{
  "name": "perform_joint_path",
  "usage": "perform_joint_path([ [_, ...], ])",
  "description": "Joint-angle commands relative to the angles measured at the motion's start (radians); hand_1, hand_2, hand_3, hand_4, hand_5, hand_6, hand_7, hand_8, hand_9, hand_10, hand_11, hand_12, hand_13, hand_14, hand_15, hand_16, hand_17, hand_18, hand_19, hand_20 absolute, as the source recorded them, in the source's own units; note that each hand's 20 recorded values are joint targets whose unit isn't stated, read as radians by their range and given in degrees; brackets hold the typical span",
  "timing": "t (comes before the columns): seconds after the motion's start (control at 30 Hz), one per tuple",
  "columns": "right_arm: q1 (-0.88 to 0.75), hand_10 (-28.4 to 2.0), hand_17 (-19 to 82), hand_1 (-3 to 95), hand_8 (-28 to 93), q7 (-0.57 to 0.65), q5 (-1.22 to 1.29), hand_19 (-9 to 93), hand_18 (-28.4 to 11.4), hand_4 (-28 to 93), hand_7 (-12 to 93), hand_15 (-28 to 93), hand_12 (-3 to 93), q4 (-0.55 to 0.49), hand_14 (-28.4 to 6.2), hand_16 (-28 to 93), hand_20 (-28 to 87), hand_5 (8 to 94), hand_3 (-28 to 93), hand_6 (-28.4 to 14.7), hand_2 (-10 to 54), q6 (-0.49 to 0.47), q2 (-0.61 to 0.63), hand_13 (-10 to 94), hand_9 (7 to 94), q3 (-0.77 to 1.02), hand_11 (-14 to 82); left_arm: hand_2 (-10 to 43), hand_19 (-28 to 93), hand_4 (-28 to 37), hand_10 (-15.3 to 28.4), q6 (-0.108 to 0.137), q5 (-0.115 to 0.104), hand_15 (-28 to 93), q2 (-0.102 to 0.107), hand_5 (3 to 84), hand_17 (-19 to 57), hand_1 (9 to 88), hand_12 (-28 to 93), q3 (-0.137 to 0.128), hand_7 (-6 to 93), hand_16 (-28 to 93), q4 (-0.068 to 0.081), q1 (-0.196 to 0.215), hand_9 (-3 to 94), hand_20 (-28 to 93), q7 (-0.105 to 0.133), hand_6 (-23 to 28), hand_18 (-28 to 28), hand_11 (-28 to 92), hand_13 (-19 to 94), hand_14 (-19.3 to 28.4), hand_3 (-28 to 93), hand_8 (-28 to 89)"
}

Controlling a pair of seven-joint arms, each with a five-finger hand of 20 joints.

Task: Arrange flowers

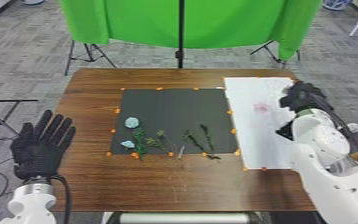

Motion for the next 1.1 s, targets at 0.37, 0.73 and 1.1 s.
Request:
perform_joint_path([
  [0.37, -0.042, -20.1, 27, 45.0, -13, 0.099, -0.023, 87, -25.7, -28, 15, 42, 13.9, 0.181, -18.5, 10, 32, 56.8, 86, -6.3, -9.5, 0.014, -0.019, 40, 46.1, -0.015, 14.2, 8.2, 36, -28.3, 16.1, 0.004, -0.001, 35, -0.008, 41.4, -9.5, 28.0, 8, 0.005, 9.8, -7, 0.001, 0.005, 35.1, 12, -0.008, 9.9, 14.8, 18, 26, 16.6, 79, -10],
  [0.73, -0.063, -11.9, 34, 63.1, -3, 0.053, -0.068, 92, -24.1, -28, 33, 53, 39.5, 0.242, -8.6, 34, 38, 73.8, 67, -1.5, -9.5, 0.085, -0.036, 66, 79.2, -0.034, 16.2, 8.3, 37, -28.3, 16.1, 0.006, -0.002, 35, -0.013, 41.7, -9.6, 28.1, 8, 0.004, 10.0, -8, -0.002, 0.011, 35.3, 12, -0.01, 10.0, 14.8, 19, 26, 16.6, 79, -10],
  [1.1, -0.065, -11.3, 36, 63.3, -1, -0.049, -0.068, 93, -24.5, -28, 36, 55, 43.6, 0.016, -8.9, 38, 40, 78.1, 70, -1.3, -9.5, 0.089, 0.01, 70, 83.4, -0.057, 17.9, 8.2, 37, -28.3, 16.1, 0.01, -0.003, 35, -0.017, 41.7, -9.6, 28.1, 8, -0.01, 9.9, -8, -0.003, 0.018, 35.2, 12, -0.009, 10.0, 14.8, 19, 26, 16.6, 79, -10],
])
